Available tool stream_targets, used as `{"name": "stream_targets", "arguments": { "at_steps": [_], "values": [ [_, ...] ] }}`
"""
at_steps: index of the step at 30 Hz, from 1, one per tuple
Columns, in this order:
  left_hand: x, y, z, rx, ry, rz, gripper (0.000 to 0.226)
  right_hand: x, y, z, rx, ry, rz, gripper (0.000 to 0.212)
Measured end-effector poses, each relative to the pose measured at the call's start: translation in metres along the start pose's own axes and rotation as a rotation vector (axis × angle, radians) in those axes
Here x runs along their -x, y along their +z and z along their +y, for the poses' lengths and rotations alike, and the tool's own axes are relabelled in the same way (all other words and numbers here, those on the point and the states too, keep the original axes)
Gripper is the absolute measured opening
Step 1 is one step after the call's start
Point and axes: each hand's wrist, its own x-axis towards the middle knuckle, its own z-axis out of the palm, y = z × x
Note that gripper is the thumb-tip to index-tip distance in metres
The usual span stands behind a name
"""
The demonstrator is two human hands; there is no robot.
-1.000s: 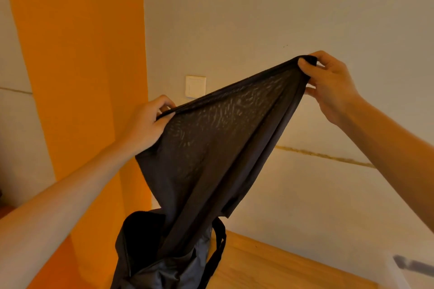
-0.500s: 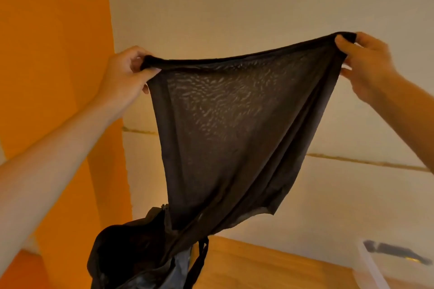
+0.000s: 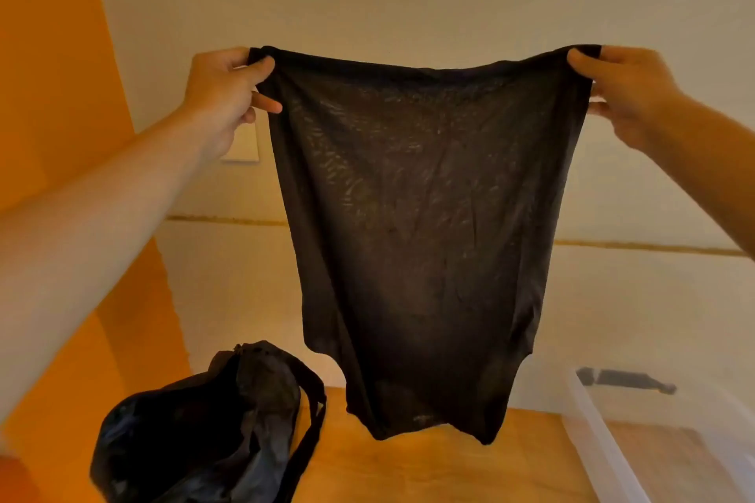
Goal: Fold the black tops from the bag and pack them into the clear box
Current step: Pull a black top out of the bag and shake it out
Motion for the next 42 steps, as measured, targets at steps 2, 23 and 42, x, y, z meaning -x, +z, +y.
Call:
{"name": "stream_targets", "arguments": {
  "at_steps": [2,23,42],
  "values": [
    [0.0,0.003,-0.009,0.019,-0.032,-0.013,0.011,-0.002,-0.004,0.006,0.045,-0.008,0.03,0.033],
    [0.008,0.053,-0.021,0.384,-0.128,-0.273,0.014,0.0,0.002,0.02,0.03,0.001,-0.558,0.021],
    [0.049,0.118,0.006,0.392,0.058,-0.614,0.016,0.047,0.107,-0.019,0.363,-0.203,-0.734,0.042]
  ]
}}
